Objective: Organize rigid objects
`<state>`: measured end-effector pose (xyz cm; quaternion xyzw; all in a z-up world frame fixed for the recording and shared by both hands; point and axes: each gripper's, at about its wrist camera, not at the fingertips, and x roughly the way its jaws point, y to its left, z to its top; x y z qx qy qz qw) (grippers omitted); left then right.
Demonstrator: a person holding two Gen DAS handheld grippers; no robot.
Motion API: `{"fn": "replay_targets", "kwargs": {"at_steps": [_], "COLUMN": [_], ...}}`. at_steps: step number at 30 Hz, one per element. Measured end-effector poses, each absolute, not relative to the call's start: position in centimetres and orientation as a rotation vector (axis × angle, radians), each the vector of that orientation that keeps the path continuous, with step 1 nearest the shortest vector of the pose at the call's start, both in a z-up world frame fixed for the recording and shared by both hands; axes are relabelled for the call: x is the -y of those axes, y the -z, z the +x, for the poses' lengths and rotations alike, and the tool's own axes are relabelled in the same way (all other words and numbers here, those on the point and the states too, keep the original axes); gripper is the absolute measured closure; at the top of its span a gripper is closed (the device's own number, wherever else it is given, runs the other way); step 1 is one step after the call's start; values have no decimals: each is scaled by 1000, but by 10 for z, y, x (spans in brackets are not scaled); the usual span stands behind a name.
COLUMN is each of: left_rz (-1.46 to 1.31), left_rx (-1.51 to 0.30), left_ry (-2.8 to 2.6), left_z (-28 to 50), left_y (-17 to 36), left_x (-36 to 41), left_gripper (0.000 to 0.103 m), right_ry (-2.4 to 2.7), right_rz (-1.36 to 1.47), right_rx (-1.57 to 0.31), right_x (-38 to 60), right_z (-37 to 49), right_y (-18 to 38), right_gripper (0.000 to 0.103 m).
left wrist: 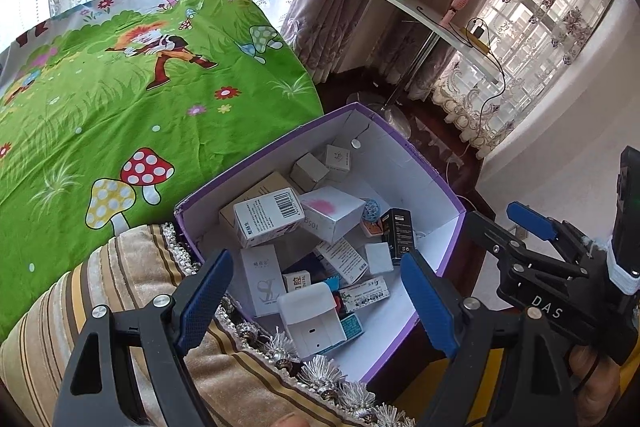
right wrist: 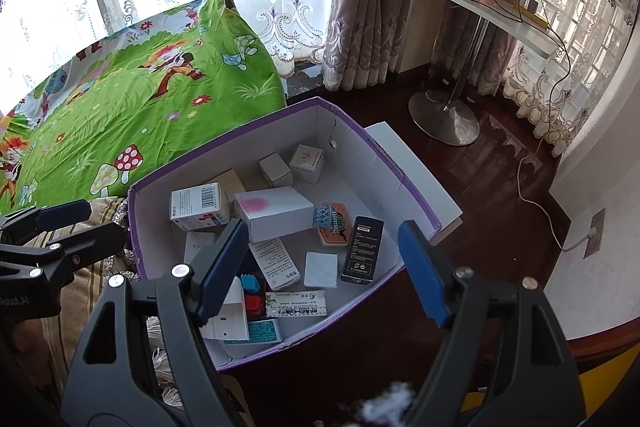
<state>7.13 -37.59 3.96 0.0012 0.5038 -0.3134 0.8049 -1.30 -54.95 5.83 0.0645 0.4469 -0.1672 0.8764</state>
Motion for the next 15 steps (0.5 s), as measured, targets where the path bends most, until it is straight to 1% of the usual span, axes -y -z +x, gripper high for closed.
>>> {"fn": "replay_targets", "kwargs": {"at_steps": [15], "left_rz": [4], "left_rx": [-1090], "left_ry": [687], "left_z": [71], "left_y": [-37], "left_x": [377], "left_gripper": [16], "right_ry": [348], "right_rz": [137], "right_rx": [-937], "right_x": [551], "right_z": [-15], "right_y": [-56], "right_gripper": [23]}}
